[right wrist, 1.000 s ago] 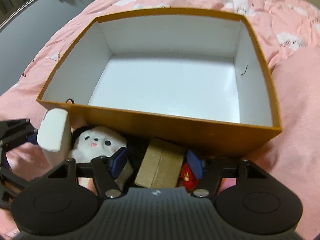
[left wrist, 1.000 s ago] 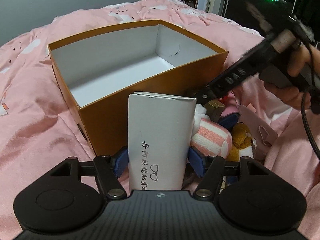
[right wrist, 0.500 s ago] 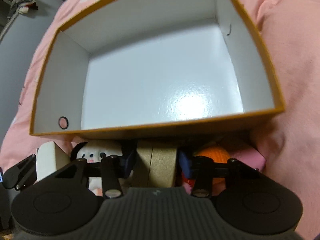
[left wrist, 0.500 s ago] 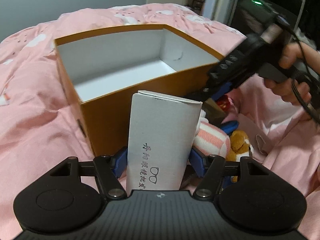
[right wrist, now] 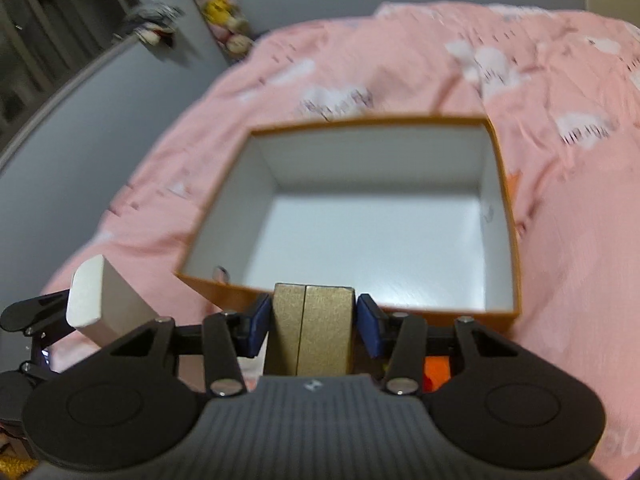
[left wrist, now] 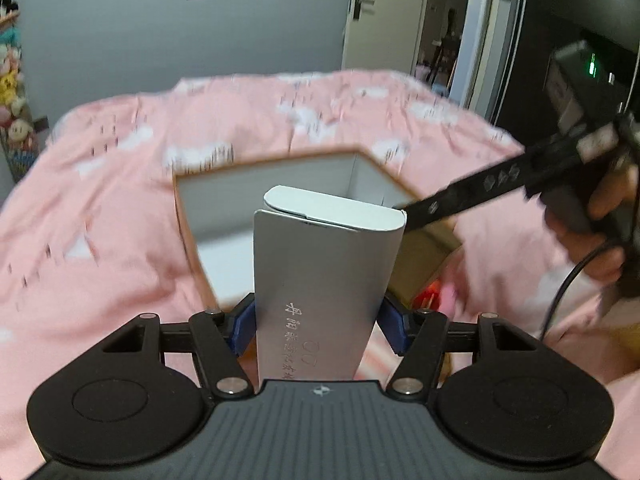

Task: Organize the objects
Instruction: 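Grasp the small gold box with the right gripper and lift it, then lower the glasses case into the box and open the left gripper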

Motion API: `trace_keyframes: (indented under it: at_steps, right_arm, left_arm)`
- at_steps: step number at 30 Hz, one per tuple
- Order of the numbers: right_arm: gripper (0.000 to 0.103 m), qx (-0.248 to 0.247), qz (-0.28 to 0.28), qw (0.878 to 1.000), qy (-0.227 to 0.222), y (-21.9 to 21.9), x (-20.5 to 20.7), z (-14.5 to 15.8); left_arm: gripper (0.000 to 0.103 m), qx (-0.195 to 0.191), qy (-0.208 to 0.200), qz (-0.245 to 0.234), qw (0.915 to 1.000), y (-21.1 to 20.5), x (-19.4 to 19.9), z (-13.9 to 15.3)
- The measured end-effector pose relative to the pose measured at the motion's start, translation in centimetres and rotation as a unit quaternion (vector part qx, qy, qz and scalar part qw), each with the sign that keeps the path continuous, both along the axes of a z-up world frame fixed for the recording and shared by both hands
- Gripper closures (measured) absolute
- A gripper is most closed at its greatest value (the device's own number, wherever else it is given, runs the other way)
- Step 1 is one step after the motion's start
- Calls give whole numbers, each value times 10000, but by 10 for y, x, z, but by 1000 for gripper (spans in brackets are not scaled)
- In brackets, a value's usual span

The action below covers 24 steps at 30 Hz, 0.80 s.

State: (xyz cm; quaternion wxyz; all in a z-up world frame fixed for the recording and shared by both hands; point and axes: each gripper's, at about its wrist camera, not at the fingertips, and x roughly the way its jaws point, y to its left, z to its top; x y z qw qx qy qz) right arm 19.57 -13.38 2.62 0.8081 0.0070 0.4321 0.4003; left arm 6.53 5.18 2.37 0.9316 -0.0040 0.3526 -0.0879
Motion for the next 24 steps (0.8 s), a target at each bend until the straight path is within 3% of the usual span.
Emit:
trace_keyframes:
  at_steps: [5,8,10,14,17,21,24]
  right_arm:
    - [54,387,-54,9972,-637,4,8,38]
    - [54,411,-184,9958,-796,14,26,39]
    - [55,289,-308,9961,-769,21,39,30]
    - [55,-15,-403,9973,-621,29,61,0]
    - [55,-54,-395,9984,-410,32,74,-20]
    - [55,-149,-359,9989,-274,36,88,-40]
    - [55,-178,-313,9992,-165,39,93,-50]
  left_arm:
    - [31,-284,-78,37,9996,2,49,55]
    - [31,-613,199,157,9978,11,101,58]
    - [31,-707,683,372,9945,18,138,41]
    - [31,-193,1412,827,9863,20,192,-6]
    - [31,-104,2043,957,9742,24,219,-42]
    - [31,423,2386,1078,9642,17,237,-72]
    - [31,671,2394,1156,9617,14,251,-80]
